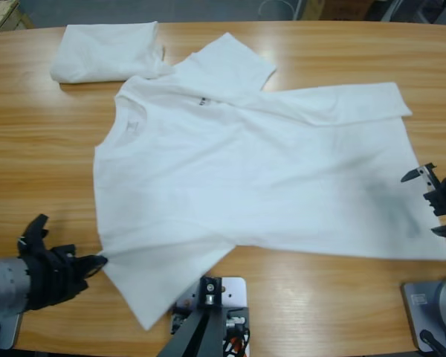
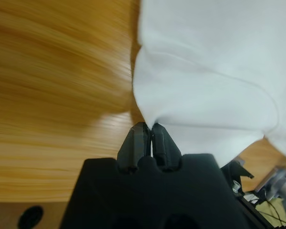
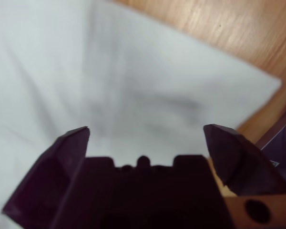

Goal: Fold clothes

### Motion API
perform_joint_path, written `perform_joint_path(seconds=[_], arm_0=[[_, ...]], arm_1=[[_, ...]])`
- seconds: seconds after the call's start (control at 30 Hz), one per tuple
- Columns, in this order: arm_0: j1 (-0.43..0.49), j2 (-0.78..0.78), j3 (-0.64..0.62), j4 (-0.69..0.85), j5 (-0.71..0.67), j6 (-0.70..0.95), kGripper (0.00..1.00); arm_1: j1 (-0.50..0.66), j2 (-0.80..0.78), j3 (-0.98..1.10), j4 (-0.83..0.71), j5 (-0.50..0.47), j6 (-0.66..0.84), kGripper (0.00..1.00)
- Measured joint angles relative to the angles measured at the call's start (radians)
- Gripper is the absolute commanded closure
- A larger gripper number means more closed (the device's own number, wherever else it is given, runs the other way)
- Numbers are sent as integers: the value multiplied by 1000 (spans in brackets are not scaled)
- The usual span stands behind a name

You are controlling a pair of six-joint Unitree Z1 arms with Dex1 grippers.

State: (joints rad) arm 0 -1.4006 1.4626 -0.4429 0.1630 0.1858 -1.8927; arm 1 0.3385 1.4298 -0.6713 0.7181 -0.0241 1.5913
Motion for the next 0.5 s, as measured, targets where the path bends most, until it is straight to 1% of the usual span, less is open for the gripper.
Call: perform_joint_path(seconds=[0.07,0.13,0.2,0.3,0.43,0.5], arm_0=[[23,-32,29,12,-12,0,1000],[35,-53,46,17,-22,0,1000],[48,-55,53,17,-29,0,1000],[68,-46,54,12,-40,0,1000],[87,-12,55,-8,-54,6,1000],[94,-3,56,-19,-54,13,1000]], arm_1=[[0,15,0,-2,0,39,58],[2,20,0,2,10,78,38],[31,25,0,20,32,119,23],[142,41,0,41,80,200,2],[282,51,0,60,150,333,0],[331,51,0,65,159,379,23]])
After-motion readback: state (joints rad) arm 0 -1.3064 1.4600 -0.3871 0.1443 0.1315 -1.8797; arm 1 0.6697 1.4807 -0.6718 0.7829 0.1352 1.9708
